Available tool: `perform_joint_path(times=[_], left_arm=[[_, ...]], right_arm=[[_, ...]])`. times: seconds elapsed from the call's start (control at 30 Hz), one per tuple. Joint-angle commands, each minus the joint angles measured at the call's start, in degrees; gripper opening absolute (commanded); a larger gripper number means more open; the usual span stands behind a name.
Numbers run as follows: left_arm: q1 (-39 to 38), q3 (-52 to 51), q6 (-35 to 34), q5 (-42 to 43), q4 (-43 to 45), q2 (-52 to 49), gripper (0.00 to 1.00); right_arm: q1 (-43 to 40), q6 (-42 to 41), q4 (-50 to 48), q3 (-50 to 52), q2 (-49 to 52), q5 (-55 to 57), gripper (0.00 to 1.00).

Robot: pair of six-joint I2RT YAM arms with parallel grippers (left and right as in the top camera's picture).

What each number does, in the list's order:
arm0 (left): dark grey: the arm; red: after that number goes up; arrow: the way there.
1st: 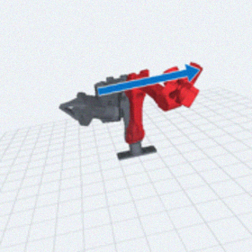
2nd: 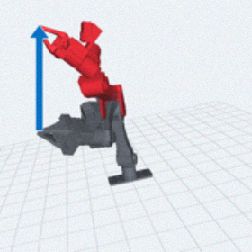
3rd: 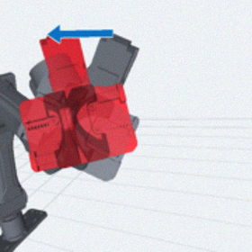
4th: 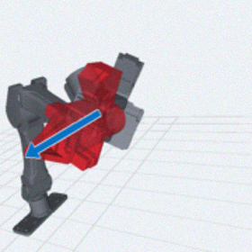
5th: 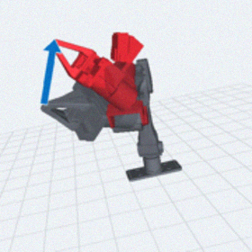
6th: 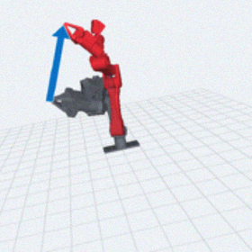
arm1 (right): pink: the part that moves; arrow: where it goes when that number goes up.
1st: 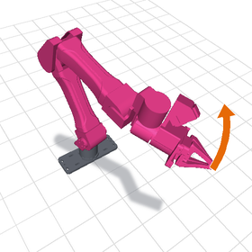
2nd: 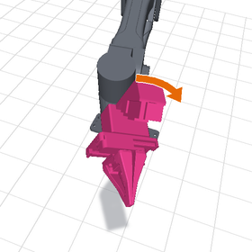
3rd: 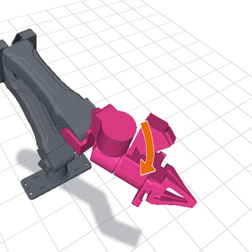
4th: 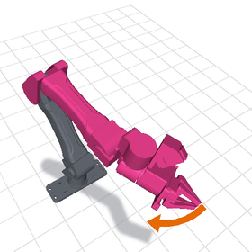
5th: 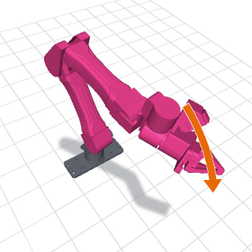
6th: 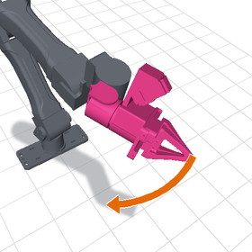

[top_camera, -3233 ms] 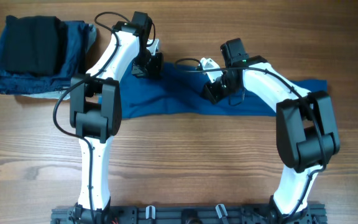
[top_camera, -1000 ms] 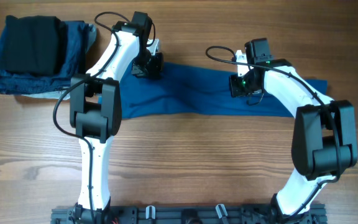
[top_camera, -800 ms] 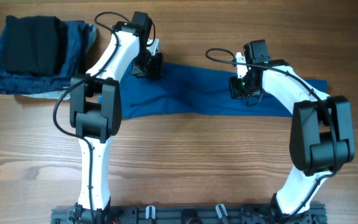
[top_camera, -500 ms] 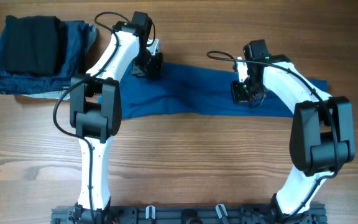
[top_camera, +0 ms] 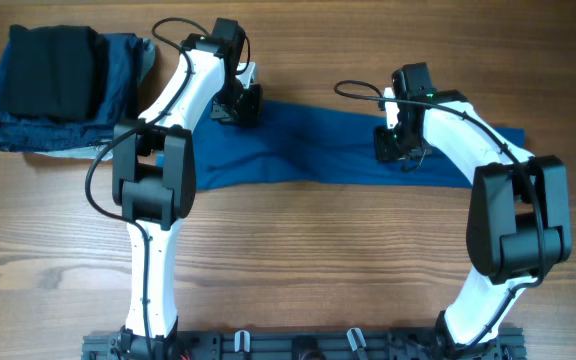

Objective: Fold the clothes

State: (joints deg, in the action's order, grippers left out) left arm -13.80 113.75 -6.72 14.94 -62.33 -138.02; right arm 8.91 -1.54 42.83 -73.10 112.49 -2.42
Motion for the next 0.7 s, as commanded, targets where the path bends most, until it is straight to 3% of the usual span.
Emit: perform_joint_path(times=[0.0, 0.13, 0.27, 0.53, 0.67], left_arm=[[0.85, 0.04, -0.13, -5.62, -0.02, -1.18, 0.16], [0.85, 0.04, -0.13, -5.62, -0.02, -1.18, 0.16], [0.85, 0.04, -0.13, -5.62, -0.02, -1.18, 0.17], [0.85, 0.04, -0.13, -5.62, 0.0, -1.18, 0.17], [0.85, 0.04, -0.13, -5.62, 0.04, -1.18, 0.17]], right_arm=[[0.0, -1.7, 3.04, 0.37, -1.33, 1.62, 0.45], [0.0, -2.1, 7.02, 0.37, -1.33, 2.12, 0.31], [0.0, -6.1, 12.85, 0.48, -1.33, 6.78, 0.31], [-0.31, -11.17, 13.84, 6.34, -1.33, 8.0, 0.32], [-1.09, -15.93, 20.33, 7.13, -1.4, 9.29, 0.25]])
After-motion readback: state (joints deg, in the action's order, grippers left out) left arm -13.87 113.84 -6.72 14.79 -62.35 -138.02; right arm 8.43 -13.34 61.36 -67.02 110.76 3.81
